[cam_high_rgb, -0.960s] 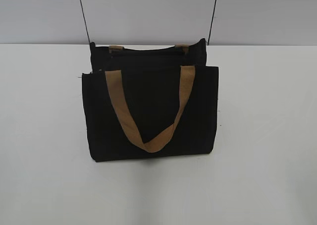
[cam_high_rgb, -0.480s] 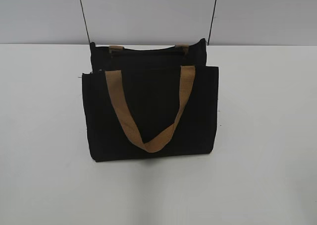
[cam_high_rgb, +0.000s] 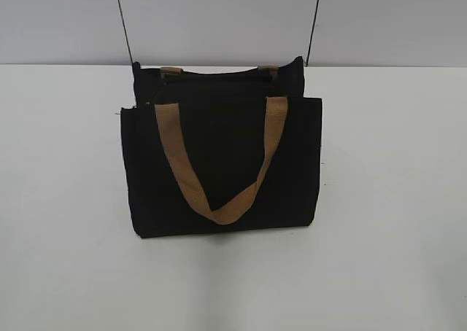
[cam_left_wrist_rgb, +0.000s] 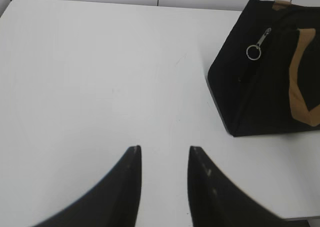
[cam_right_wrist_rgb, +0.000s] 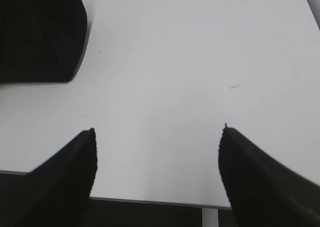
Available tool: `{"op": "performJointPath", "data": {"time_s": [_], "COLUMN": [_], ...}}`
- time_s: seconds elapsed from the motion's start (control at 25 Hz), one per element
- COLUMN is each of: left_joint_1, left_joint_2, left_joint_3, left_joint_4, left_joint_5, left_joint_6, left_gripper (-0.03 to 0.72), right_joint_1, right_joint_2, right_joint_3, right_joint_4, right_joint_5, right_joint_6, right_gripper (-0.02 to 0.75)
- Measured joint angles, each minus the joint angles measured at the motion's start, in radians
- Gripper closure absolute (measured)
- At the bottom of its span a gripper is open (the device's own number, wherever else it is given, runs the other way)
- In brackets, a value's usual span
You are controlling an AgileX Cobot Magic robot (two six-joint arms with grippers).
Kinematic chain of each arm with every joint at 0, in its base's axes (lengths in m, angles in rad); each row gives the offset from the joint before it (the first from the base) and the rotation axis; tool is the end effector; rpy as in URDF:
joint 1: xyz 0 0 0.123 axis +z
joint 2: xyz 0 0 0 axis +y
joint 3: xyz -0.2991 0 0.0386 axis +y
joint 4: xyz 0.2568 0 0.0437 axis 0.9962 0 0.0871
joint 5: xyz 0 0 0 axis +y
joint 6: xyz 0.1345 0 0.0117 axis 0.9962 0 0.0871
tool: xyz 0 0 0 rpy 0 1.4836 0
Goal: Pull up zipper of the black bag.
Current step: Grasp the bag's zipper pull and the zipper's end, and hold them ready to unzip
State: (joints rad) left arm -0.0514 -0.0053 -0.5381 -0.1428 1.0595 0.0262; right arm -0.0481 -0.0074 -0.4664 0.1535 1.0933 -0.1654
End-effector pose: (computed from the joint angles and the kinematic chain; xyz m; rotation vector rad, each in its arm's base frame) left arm 0.0191 -0.0178 0.2750 0.0876 1.9947 -0.1856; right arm 0.0256 0.0171 0.2481 -0.1304 2.0893 0.0567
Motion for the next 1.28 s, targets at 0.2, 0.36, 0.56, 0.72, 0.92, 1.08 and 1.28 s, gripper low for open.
{"op": "performJointPath", "data": {"time_s": [0.2,0.36,0.56,0.72,0.92,1.08,1.28], "left_joint_1": [0.000,0.000,0.000,0.000,0.000,0.000,0.000], "left_joint_2": [0.000,0.000,0.024,0.079,0.242,0.395,0.640], "left_joint_3": [-0.001,-0.006,-0.013,-0.015,0.024,0.118,0.236], "left_joint_4": [-0.008,-0.010,-0.057,-0.062,0.017,0.026,0.030], "left_joint_5": [-0.007,-0.026,-0.093,-0.274,-0.616,-0.998,-1.359], "left_joint_6": [0.000,0.000,0.000,0.001,0.046,0.097,0.090], "left_gripper": [0.416,0.222,0.064,0.109,0.138,0.159,0.235], "right_joint_1": [0.000,0.000,0.000,0.000,0.000,0.000,0.000], "right_joint_2": [0.000,0.000,0.000,0.000,0.000,0.000,0.000], "right_joint_3": [0.000,0.000,0.000,0.000,0.000,0.000,0.000], "right_joint_4": [0.000,0.000,0.000,0.000,0.000,0.000,0.000], "right_joint_5": [0.000,0.000,0.000,0.000,0.000,0.000,0.000], "right_joint_6": [0.000,0.000,0.000,0.000,0.000,0.000,0.000], "right_gripper": [0.162,0.162,0.162,0.162,0.162,0.162,0.162]}}
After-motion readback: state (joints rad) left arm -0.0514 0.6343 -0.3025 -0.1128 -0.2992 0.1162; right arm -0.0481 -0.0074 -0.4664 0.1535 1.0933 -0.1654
